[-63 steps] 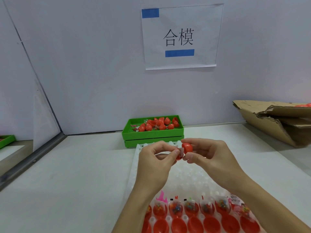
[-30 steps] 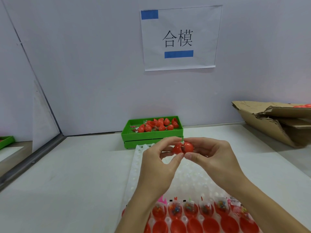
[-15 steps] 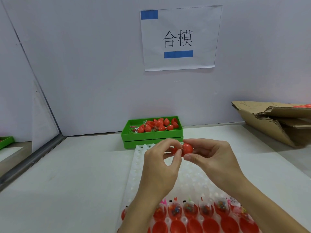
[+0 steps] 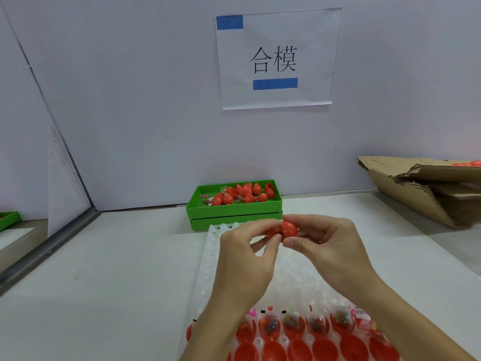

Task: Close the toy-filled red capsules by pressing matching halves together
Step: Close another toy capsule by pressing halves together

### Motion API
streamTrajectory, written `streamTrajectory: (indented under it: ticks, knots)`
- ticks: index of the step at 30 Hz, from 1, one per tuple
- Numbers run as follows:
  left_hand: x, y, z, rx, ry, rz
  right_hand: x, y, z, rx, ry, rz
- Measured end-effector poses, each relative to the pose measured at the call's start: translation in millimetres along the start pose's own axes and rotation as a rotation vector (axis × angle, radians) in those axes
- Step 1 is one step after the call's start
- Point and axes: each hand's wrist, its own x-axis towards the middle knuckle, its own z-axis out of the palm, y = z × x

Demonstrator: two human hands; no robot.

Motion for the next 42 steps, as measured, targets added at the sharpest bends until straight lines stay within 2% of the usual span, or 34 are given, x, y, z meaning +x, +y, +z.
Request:
streamTrajectory:
  ticks: [4,11,18,26,42]
  knots:
    - [1,2,-2,-0.163,-0.026,-0.074,0,-3,-2,0.021,0.012,-0.011]
    - [6,2,-6,-0.280,0.011,-0.144,-2,-9,-2,0.093,-0.065,0.010]
    - [6,-2,-4,-0.363,0.004,-0.220,0,-6,-4,0.001,-0.064,-0.008]
    - [4,-2,-1,-0.362,-0.013,-0.214,4,-1,-10,-0.098,-0.116,-0.031]
    - [2,-1,3,-0.356,-0.030,-0.182,5,3,-13,-0.183,-0.091,-0.086]
